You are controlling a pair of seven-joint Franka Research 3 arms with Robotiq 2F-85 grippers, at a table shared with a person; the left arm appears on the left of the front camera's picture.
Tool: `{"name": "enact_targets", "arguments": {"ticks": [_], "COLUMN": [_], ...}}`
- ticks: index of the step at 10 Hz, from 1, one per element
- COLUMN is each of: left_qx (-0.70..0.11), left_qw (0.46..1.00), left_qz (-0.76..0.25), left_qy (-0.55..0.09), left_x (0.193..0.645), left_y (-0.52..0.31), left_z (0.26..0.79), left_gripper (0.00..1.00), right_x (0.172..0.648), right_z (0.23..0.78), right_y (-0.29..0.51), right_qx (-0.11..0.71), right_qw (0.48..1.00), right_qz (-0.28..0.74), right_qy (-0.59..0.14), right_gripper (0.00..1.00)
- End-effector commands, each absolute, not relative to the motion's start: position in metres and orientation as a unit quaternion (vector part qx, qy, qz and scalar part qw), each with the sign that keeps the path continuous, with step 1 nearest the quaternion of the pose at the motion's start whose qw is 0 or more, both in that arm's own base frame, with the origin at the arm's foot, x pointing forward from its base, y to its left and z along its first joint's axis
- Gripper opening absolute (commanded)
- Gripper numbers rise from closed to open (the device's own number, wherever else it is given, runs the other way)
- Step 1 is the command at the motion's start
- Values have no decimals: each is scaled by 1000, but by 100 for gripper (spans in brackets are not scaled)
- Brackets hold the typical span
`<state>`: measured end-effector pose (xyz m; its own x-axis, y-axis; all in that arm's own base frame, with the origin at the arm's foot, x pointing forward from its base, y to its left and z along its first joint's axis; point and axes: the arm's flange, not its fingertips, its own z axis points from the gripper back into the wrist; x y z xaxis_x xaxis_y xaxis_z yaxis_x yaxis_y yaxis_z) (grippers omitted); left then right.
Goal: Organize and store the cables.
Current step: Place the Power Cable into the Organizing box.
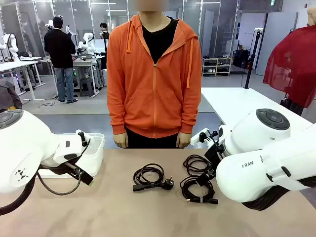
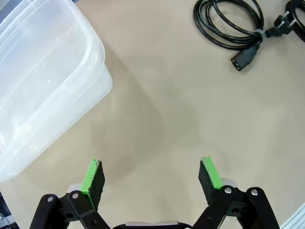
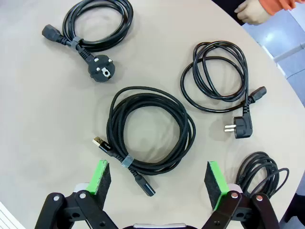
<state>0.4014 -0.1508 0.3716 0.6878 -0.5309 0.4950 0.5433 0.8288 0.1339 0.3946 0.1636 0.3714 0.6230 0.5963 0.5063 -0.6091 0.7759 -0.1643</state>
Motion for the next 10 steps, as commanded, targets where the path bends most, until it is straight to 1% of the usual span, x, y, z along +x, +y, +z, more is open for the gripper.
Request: {"name": "enact_targets", "arguments": {"ticks": [1,10], "left_qx": [-12,-12], "left_qw": [919,919], "left_qz": [-293,-293], "left_qy": [-266,-266], "left_x": [401,401], "left_y": [-151,-151], "left_z": [372,372], "left_gripper": [100,100], "right_x": [395,395], "right_z": [371,371], "right_y": [164,164], "right_qx": [12,12], "right_qw": [901,901], "right_qz": [335,335], "right_qy": [-277,-277], "right_gripper": [100,100]}}
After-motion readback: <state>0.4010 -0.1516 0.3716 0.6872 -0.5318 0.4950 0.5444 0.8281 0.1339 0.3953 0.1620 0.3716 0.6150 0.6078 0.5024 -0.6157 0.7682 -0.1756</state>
